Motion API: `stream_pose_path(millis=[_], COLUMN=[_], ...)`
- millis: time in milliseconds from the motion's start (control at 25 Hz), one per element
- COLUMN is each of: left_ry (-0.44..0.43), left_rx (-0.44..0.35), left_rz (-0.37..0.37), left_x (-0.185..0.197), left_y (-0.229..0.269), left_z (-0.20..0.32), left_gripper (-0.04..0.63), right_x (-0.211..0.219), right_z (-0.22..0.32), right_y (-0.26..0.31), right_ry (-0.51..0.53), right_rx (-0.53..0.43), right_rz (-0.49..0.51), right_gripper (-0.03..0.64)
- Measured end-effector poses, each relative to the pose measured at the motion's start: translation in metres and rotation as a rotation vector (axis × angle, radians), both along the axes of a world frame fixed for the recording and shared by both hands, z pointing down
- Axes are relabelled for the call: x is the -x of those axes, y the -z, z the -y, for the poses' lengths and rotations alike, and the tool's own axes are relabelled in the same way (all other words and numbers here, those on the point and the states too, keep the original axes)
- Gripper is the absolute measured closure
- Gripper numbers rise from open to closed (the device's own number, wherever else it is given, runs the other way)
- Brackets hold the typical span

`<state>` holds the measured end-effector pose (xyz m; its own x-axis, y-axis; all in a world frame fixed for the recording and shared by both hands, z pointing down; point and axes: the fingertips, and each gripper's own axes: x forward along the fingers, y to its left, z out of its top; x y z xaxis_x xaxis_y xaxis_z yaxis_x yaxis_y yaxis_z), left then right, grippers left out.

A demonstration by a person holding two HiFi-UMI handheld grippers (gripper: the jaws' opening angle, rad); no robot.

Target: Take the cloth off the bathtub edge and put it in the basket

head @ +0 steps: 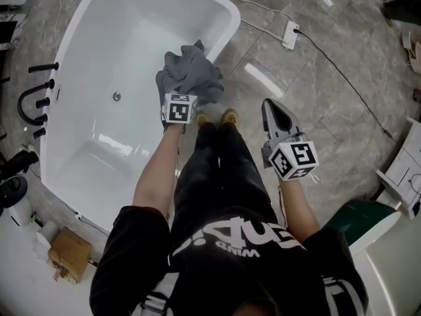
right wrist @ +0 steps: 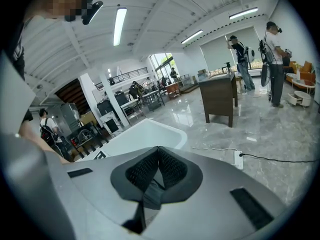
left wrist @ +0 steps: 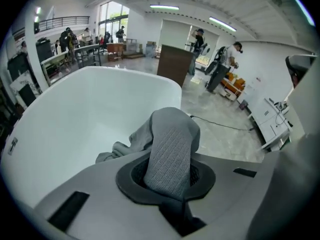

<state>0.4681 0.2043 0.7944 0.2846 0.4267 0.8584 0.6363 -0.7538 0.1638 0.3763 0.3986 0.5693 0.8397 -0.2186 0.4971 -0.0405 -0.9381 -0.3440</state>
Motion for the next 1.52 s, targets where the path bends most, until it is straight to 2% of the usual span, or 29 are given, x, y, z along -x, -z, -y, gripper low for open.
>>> stream_pose_path(millis=[160,360,720,880,1040,1240,1360,1520], left_ry=[0.063,0.117,0.123,0.108,0.082,0.104,0.166,0.299], left_rx=[0.075,0.177,0.318,0.374,0.398,0.408,0.389,0.348], left_rz=[-0.029,-0.101,-0.318,-0.409,-0.464,-0.489,-0.513,-0.544], left_x=[0.002,0.003,0.014,0.022,0.026,0.037,0.045,0.061], left_y=[0.043,0.135,0.343,0.411,0.440,0.455,0.458,0.457], left_z=[-0.001,-0.002,0.007,0.003,0.001,0.003,0.013,0.036], left_gripper=[0.535,0.535,0.535,0.534,0.535,0.535,0.535,0.535], right_x=[0.002,0.007,0.014,0.014,0.006,-0.004,-0.010,-0.027], right_z=[-0.004,-0.011,-0.008,-0.005,0.003,0.016,0.029,0.051], right_y=[0.012,0.041,0.120,0.147,0.161,0.169,0.169,0.167], right_ry=[0.002,0.001,0.017,0.038,0.064,0.127,0.204,0.356], right_rx=[0.006,0.025,0.040,0.044,0.044,0.026,0.004,-0.019], right_rz=[-0.015,-0.047,-0.170,-0.219,-0.247,-0.262,-0.271,-0.280], right_gripper=[0.603,0.603,0.603,0.603,0.603,0.603,0.603,0.603])
